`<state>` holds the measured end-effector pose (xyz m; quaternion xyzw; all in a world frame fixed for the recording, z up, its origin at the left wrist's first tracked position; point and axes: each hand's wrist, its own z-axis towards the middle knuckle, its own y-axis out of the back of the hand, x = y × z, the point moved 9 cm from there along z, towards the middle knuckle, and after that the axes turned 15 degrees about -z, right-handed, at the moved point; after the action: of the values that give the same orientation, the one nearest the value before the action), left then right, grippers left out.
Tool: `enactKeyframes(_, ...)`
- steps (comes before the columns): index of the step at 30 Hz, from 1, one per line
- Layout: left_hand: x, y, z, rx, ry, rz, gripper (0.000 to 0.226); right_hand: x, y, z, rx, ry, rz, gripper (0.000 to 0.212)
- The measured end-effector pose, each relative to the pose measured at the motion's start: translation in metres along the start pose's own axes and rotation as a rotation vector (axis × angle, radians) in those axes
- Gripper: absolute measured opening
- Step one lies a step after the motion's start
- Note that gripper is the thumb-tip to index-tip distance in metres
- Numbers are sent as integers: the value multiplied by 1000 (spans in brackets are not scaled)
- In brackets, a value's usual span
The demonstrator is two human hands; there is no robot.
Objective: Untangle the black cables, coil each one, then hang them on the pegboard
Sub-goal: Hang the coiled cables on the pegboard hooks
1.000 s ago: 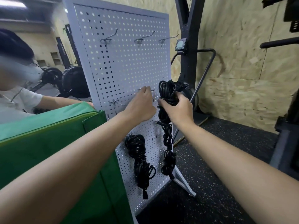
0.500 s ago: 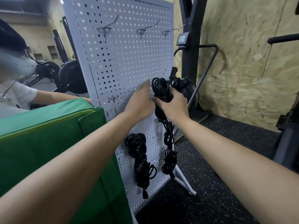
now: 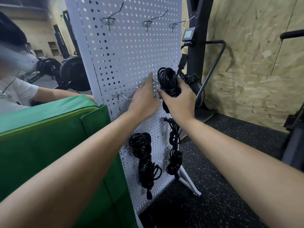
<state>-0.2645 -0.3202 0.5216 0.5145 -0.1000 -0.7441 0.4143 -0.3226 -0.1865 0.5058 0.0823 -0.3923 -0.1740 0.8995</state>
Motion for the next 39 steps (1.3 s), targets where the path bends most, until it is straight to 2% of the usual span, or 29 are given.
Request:
enactKeyframes(4, 6, 3, 0, -19, 47, -109, 85, -1, -18, 5, 162, -19, -19, 41)
enactKeyframes(10, 11, 6, 4, -44, 38, -220, 76, 2, -35, 14, 194, -120, -20, 52)
enactKeyframes(15, 9, 8, -6, -58, 33, -171, 88, -3, -43, 8, 286, -149, 6, 71)
enactKeyframes(21, 10, 6, -31, -81, -4, -170, 87, -24, -30, -11, 397, -156, 25, 84)
enactKeyframes(23, 8, 4, -40, -121, -30, -159, 84, -34, -19, -19, 405, -170, 8, 82)
enactKeyframes(28, -6, -13, -79, -176, -151, -140, 78, -65, 8, -46, 438, -172, -49, 61)
enactKeyframes(32, -6, -59, -107, -42, -250, -89, 61, -96, 21, -81, 511, -133, -101, 48)
enactKeyframes(35, 12, -105, -124, 100, -272, -63, 53, -132, 21, -110, 625, -90, -208, 40)
enactKeyframes(39, 68, -176, -156, 290, -122, -70, 44, -195, 14, -170, 839, -58, -360, 36)
